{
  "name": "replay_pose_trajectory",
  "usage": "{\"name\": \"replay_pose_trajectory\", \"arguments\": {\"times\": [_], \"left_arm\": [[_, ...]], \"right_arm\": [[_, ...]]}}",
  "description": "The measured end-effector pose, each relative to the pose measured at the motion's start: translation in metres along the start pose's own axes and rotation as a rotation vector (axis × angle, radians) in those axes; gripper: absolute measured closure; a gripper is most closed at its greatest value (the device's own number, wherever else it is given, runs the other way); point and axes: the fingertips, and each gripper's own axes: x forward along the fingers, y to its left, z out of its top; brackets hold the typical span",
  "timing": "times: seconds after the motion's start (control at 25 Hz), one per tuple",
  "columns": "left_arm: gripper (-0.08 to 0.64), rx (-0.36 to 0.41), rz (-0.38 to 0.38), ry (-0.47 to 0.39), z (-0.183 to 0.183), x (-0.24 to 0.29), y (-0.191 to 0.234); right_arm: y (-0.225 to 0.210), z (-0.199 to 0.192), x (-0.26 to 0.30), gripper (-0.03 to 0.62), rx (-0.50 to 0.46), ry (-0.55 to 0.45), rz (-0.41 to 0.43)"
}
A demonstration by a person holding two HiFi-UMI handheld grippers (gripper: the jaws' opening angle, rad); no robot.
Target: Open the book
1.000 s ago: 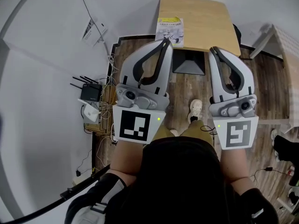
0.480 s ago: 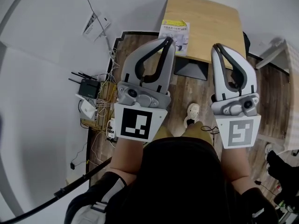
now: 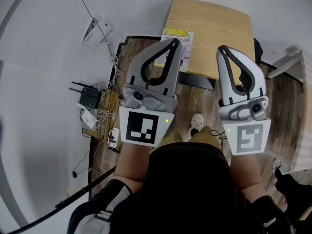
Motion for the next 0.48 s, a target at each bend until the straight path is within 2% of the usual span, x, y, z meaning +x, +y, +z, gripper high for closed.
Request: {"name": "replay_pose_trajectory", "arguments": {"times": [0.48], "left_arm": [[0.549, 0.015, 0.014, 0.045, -0.027, 0.076, -0.008]], "right_arm": [[-0.066, -0.042, 0.023, 0.561, 0.021, -0.022, 0.021]]}}
